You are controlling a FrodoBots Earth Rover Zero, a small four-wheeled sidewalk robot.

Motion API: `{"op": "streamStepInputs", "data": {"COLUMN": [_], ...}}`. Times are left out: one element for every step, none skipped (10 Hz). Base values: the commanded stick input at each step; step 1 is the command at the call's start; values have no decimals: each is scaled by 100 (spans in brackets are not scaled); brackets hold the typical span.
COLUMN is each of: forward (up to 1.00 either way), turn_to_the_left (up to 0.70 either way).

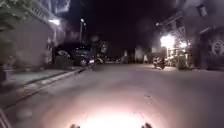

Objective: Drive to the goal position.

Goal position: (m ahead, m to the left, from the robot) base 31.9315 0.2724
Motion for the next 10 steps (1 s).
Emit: {"op": "streamStepInputs", "data": {"forward": [85,85,85,85,85,85,85,85,85,85], "turn_to_the_left": [0,0,0,0,0,0,0,0,0,0]}}
